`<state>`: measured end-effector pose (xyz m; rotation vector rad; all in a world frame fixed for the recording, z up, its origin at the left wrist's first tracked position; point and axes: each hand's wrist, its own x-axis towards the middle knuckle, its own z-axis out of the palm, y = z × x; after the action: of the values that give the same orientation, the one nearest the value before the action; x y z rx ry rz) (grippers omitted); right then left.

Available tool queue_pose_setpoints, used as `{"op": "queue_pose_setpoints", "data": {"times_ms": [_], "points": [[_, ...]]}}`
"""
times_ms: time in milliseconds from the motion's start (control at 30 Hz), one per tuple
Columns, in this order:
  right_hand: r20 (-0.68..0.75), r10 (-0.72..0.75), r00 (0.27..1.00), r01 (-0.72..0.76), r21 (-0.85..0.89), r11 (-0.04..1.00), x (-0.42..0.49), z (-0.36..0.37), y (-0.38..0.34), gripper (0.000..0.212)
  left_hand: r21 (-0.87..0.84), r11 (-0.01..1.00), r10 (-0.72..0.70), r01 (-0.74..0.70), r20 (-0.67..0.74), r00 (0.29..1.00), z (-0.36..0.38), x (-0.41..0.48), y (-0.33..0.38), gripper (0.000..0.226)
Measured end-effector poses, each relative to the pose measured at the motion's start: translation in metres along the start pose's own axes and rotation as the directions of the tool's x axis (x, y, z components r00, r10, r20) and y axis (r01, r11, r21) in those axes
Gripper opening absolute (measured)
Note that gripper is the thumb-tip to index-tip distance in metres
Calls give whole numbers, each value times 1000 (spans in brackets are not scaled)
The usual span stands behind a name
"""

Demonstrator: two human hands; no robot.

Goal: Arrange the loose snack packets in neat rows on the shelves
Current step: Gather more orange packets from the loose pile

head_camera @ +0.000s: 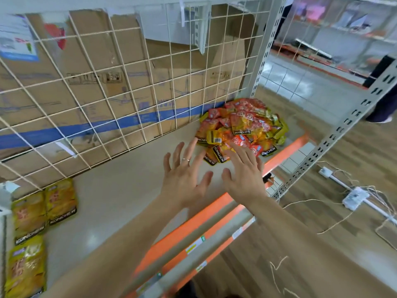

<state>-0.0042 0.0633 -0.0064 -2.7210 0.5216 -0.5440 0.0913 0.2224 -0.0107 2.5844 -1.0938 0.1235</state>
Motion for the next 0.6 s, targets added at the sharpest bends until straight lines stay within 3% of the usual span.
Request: {"op": "queue_pose_setpoints", "data": {"times_ms": [333, 600], "points": [[-18, -41, 999, 42, 38, 998, 55, 23, 37, 45, 18, 1000, -25, 25, 0, 1000, 32, 51, 1, 66], [50, -186, 981, 181, 97, 979, 119, 21, 89, 46, 25, 984, -176, 178, -66, 982, 56, 109, 34, 68]]}}
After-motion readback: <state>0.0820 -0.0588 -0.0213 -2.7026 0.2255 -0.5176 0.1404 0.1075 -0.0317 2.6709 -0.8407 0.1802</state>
